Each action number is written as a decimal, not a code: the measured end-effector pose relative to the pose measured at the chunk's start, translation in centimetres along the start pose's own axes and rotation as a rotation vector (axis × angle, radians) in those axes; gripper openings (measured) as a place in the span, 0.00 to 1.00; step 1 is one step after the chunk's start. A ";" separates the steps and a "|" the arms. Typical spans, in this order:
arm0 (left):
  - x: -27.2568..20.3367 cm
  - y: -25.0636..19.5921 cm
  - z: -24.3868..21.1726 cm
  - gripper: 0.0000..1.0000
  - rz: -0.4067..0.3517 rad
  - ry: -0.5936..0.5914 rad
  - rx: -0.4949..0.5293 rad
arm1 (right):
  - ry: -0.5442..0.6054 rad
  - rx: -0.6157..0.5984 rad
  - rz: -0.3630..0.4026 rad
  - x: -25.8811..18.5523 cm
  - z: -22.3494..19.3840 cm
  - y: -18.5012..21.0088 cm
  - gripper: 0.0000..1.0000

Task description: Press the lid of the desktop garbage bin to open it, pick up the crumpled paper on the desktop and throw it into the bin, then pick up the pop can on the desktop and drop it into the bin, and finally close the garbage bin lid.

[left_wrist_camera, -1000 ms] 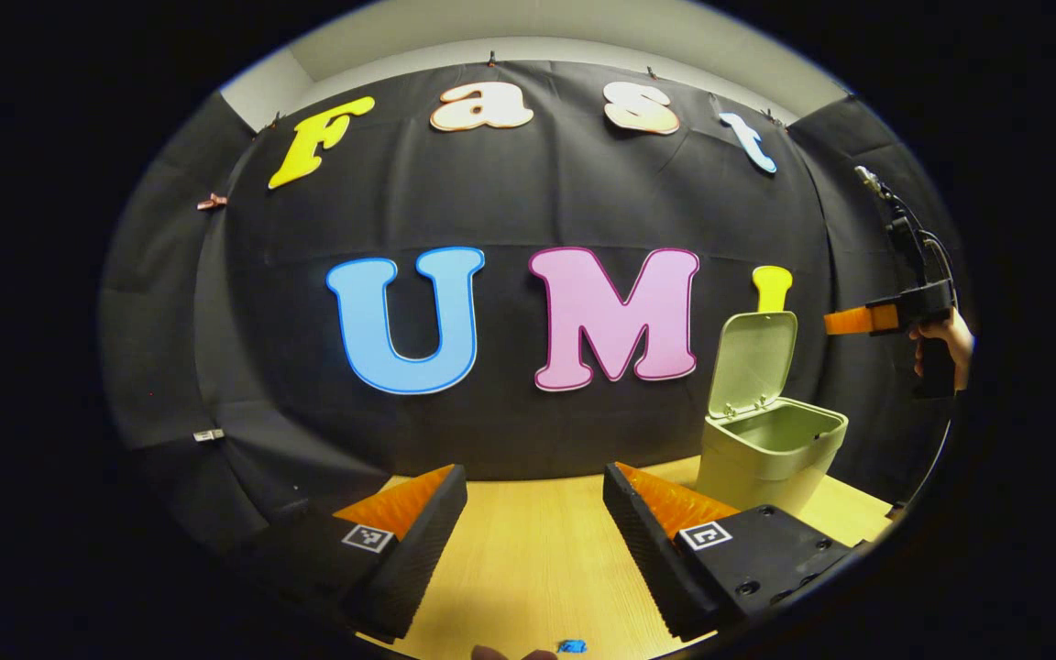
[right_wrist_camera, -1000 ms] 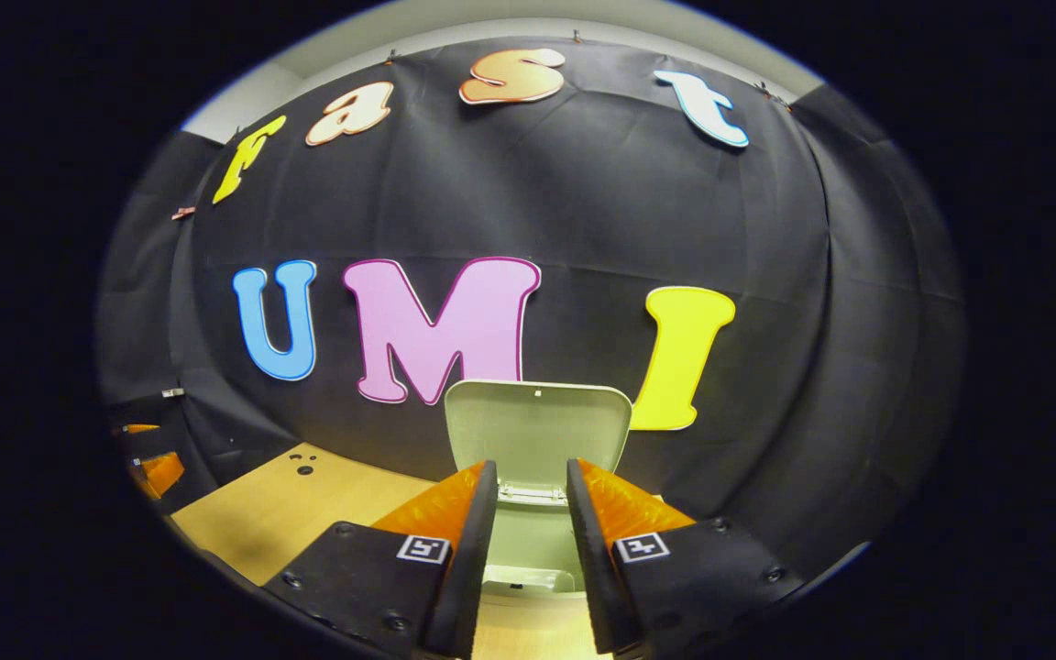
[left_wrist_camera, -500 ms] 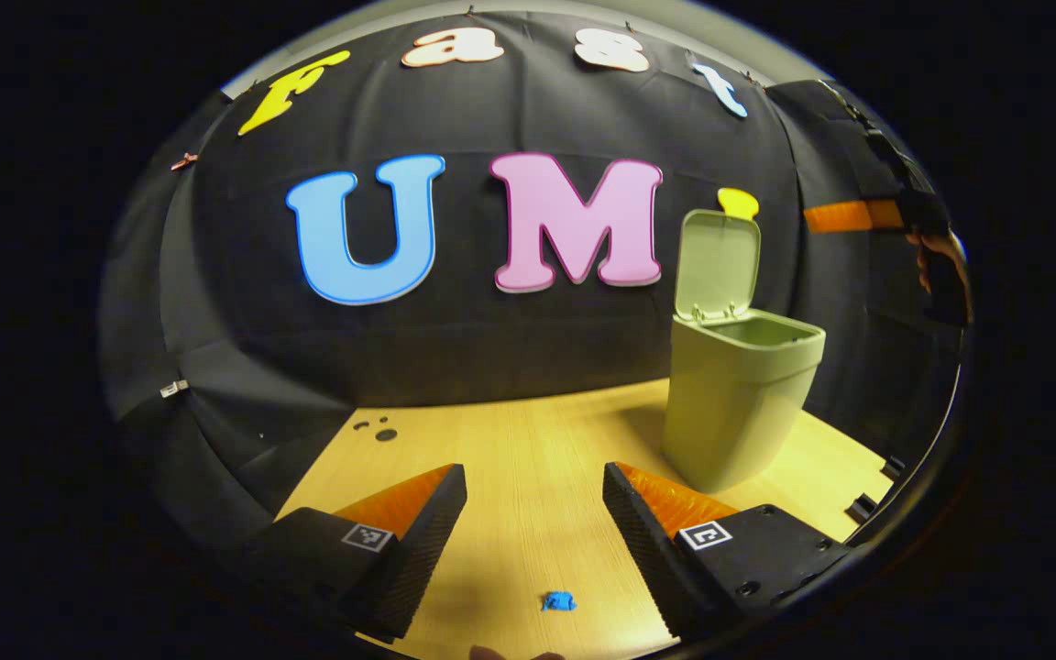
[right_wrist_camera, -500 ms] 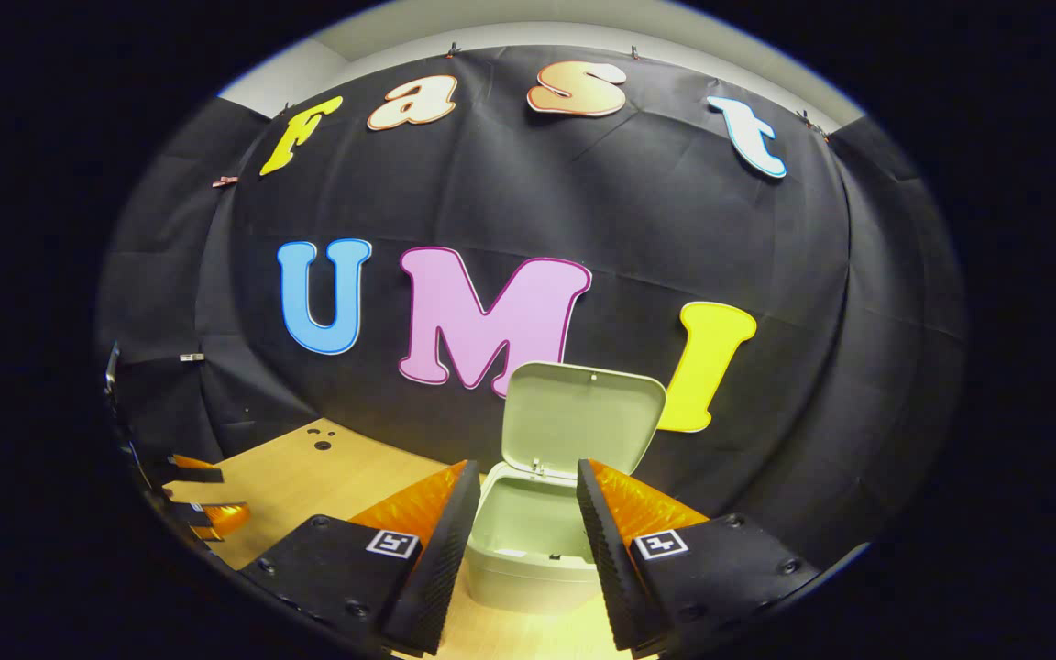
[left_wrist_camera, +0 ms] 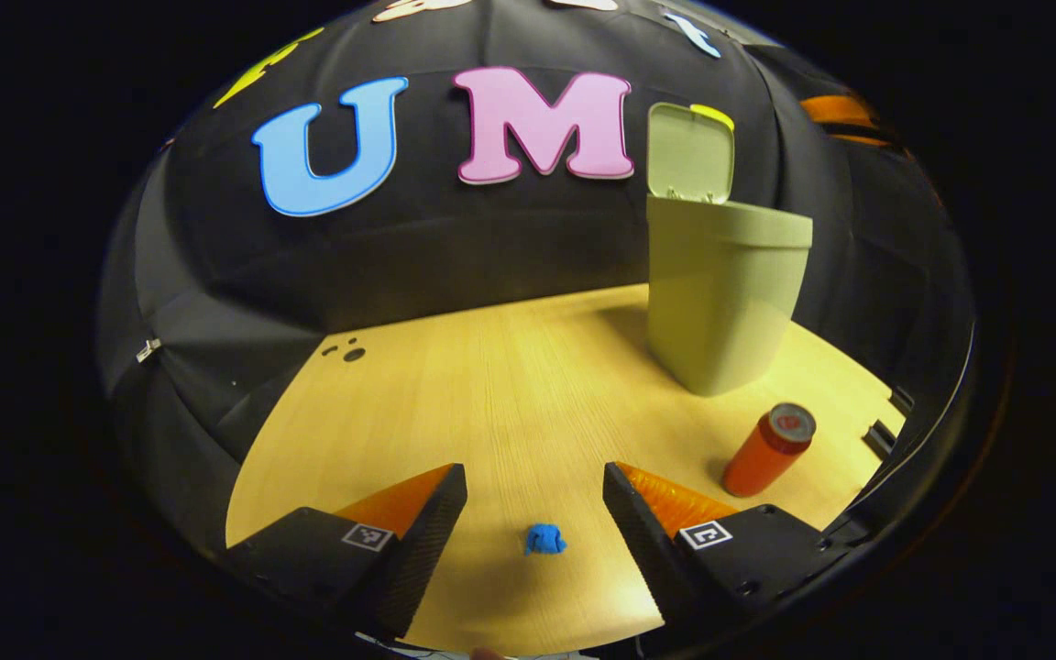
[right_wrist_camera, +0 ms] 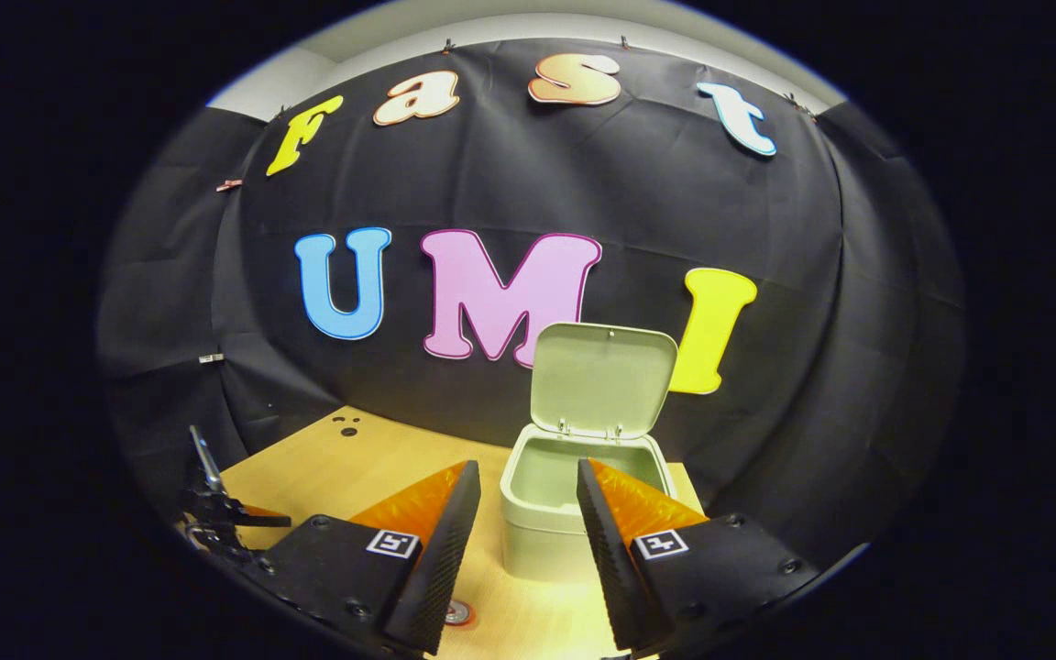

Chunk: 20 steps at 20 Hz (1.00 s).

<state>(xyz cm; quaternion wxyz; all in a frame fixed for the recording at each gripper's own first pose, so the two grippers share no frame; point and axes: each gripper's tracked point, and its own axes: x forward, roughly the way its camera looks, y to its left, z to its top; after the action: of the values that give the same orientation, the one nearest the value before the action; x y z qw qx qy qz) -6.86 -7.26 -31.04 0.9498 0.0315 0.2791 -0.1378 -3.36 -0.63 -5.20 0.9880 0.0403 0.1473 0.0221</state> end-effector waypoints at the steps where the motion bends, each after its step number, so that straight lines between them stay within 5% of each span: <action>1: 0.5 -0.3 -0.8 0.97 -0.005 0.016 0.003 | 0.007 0.012 -0.002 -0.5 -0.3 0.1 0.70; 12: 5.7 -0.7 -8.2 0.86 -0.017 0.160 0.013 | 0.097 0.071 -0.059 -4.1 -4.4 0.5 0.70; 20: 7.2 -0.6 -10.4 0.67 -0.039 0.213 0.001 | 0.143 0.069 -0.114 -4.9 -6.5 -1.0 0.70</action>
<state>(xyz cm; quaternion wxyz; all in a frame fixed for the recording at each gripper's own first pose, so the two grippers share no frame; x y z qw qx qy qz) -6.62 -8.16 -43.71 0.9118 0.0409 0.3791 -0.1524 -9.96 -1.47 -10.08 0.9727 0.0642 0.2201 -0.0367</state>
